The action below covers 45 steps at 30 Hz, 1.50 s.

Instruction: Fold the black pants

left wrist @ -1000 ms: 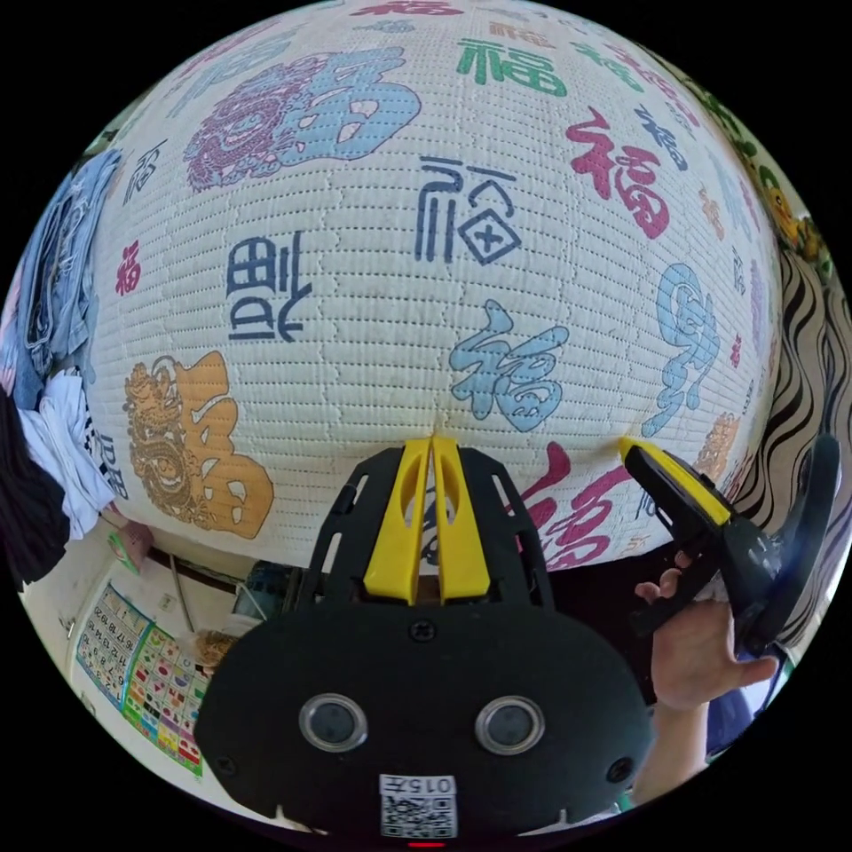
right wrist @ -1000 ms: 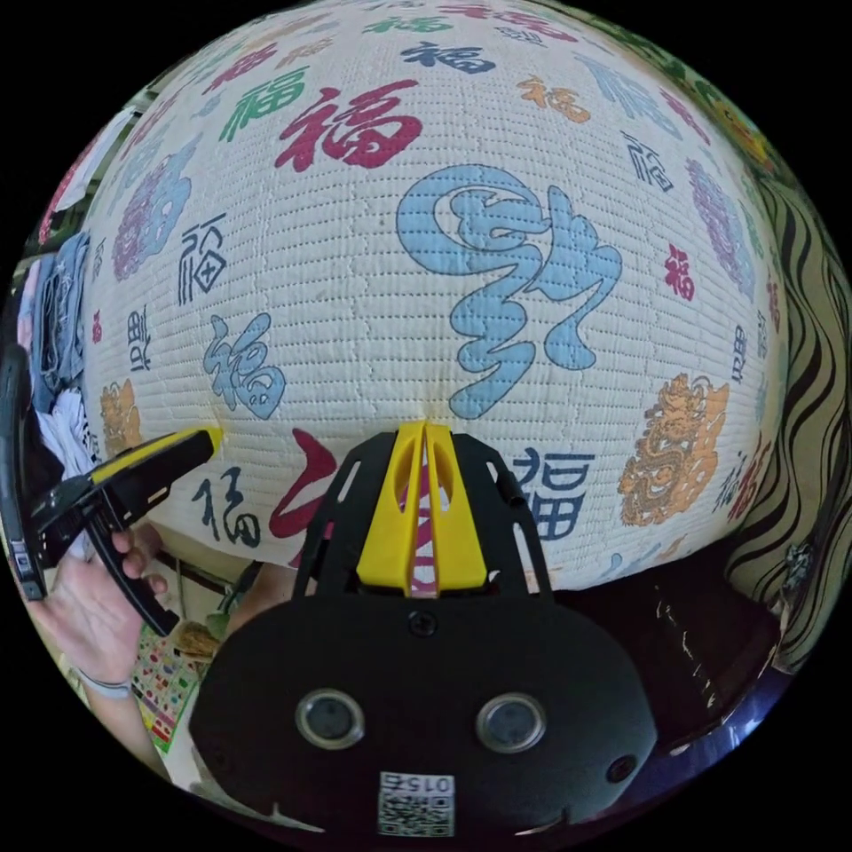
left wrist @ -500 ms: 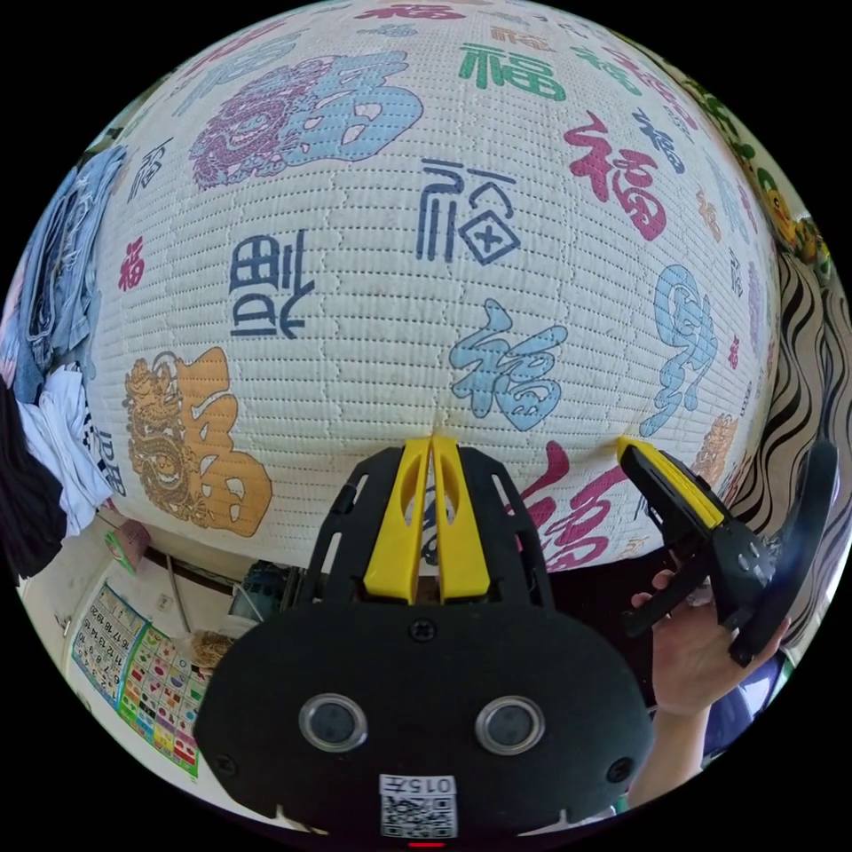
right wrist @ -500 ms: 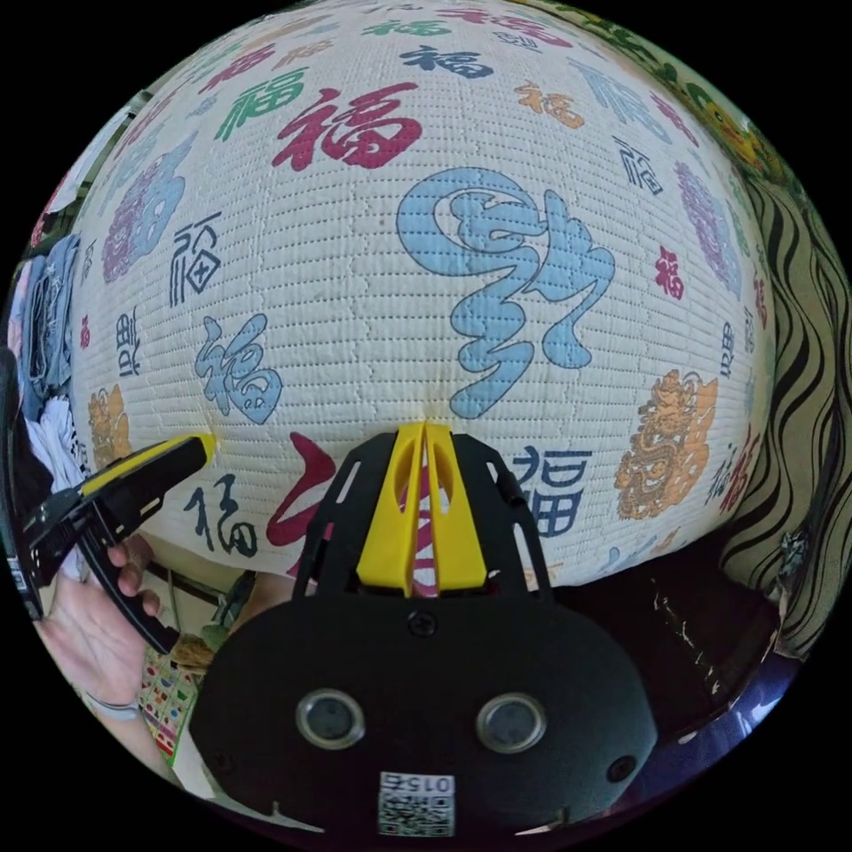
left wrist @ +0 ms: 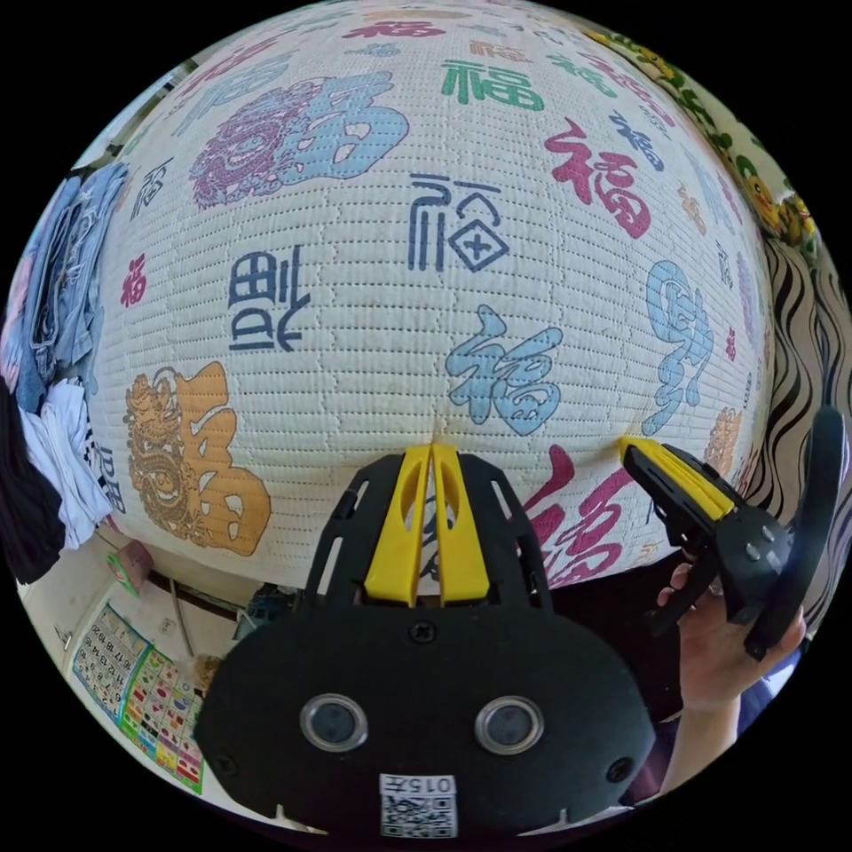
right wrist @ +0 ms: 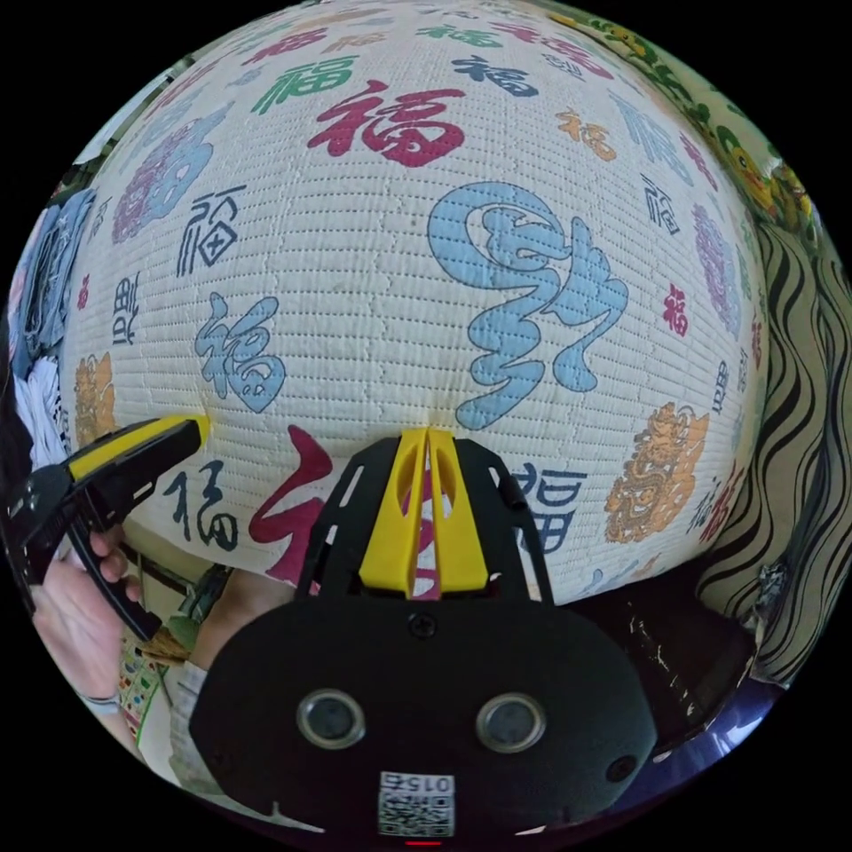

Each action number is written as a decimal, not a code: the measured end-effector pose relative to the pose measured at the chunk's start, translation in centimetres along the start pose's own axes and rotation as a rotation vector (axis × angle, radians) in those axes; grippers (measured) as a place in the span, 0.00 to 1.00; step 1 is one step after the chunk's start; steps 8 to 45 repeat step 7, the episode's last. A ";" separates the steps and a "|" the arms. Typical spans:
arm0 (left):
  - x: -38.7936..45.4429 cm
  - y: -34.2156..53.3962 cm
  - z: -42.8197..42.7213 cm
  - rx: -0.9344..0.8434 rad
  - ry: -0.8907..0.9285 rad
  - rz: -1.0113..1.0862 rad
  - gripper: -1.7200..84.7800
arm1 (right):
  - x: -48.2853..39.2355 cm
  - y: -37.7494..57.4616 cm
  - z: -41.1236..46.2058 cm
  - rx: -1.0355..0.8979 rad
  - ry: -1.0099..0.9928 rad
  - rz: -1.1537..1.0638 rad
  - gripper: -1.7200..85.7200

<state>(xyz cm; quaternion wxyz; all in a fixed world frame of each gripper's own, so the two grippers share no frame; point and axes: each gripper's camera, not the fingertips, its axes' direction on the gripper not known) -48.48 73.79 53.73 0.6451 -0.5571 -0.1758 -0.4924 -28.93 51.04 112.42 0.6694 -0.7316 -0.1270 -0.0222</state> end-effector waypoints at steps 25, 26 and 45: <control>0.9 -0.4 2.8 -0.048 -0.042 -0.050 0.02 | 1.9 -0.2 2.0 -0.043 -0.018 0.084 0.01; 0.9 -0.4 2.8 -0.048 -0.042 -0.050 0.02 | 1.9 -0.2 2.0 -0.043 -0.018 0.084 0.01; 0.9 -0.4 2.8 -0.048 -0.042 -0.050 0.02 | 1.9 -0.2 2.0 -0.043 -0.018 0.084 0.01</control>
